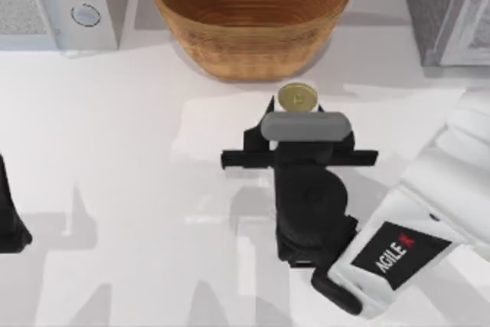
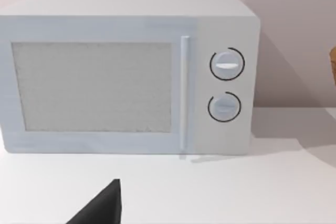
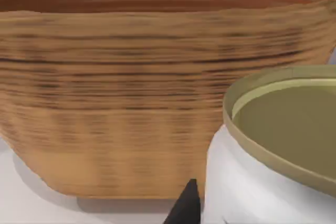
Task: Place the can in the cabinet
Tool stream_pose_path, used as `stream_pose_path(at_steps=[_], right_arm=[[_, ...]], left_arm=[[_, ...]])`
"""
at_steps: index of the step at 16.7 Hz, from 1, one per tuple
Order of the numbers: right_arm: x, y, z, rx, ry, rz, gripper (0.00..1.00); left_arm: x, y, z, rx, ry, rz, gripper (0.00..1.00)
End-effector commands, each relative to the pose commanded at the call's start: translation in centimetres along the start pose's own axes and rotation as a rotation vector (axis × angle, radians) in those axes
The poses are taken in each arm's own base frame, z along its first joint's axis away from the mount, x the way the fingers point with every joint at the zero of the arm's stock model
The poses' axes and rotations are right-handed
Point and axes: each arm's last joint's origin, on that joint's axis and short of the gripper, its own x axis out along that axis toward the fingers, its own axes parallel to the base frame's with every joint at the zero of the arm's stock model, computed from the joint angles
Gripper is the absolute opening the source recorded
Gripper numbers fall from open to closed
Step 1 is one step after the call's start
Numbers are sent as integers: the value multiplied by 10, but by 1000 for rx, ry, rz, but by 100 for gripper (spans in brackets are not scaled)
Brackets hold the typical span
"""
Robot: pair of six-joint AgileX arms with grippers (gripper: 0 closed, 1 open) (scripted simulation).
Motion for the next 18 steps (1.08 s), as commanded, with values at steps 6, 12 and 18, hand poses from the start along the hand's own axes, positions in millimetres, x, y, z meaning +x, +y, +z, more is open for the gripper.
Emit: stream_pose_path(at_steps=[6, 12, 18], right_arm=[[-2, -4, 70, -7, 6, -5, 0], [-5, -8, 91, -8, 7, -7, 0], [-4, -26, 95, -19, 27, 8, 0]], left_arm=[[0, 0, 0, 0, 0, 0, 100], [0, 0, 0, 0, 0, 0, 100], [0, 0, 0, 0, 0, 0, 100]])
